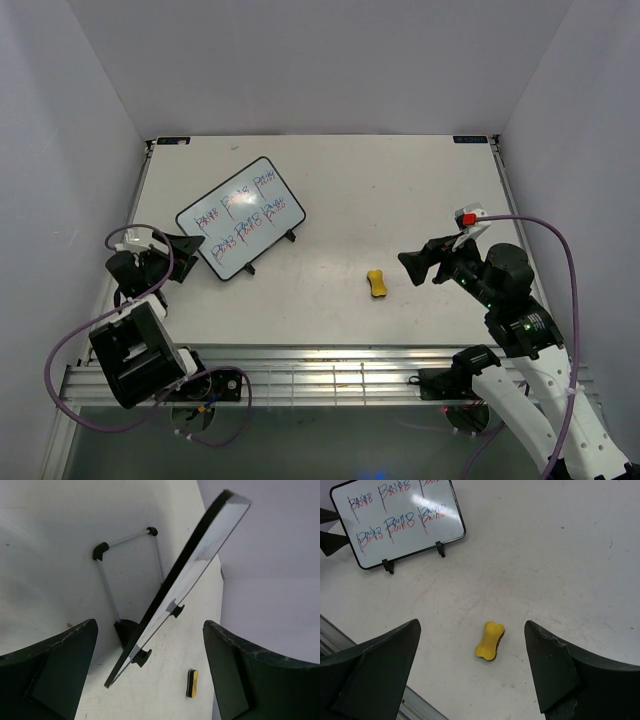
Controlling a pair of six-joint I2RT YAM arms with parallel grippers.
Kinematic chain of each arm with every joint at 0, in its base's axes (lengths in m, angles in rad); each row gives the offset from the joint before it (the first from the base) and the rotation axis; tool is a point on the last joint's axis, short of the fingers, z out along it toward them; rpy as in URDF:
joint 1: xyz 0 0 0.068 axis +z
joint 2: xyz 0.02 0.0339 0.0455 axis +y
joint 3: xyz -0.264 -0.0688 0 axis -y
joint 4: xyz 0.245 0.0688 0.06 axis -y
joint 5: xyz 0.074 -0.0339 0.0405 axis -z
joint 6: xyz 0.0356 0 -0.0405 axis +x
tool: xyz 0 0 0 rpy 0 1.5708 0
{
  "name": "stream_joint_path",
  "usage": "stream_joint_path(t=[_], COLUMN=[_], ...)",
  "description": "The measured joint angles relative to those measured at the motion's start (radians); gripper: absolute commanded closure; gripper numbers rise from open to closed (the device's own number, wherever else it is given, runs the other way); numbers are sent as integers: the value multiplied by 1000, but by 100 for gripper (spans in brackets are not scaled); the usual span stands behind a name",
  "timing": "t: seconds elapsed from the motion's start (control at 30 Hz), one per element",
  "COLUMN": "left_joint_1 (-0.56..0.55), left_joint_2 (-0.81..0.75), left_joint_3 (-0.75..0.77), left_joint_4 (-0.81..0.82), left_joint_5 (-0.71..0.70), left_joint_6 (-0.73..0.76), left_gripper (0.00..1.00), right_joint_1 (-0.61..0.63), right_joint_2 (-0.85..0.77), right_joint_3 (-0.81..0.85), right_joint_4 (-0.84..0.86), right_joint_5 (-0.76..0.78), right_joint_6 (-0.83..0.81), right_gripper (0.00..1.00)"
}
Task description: Erase the whiteboard
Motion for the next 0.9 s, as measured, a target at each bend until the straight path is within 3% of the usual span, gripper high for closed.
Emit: stream_joint_path(t=[0.53, 0.9], left_joint_1=[-55, -72], left_joint_2=[196, 286], left_joint_3=[124, 135], left_joint_4=[178, 272], left_joint_5=[186, 299], left_joint_6=[179, 205], left_gripper=[19, 34], right_joint_1=[0, 0], right_joint_2=[14, -21], right_joint_3=[-14, -13], right_joint_4=[32, 9], right_joint_5=[-44, -79], right_joint_6=[-22, -51], right_gripper=[10, 10])
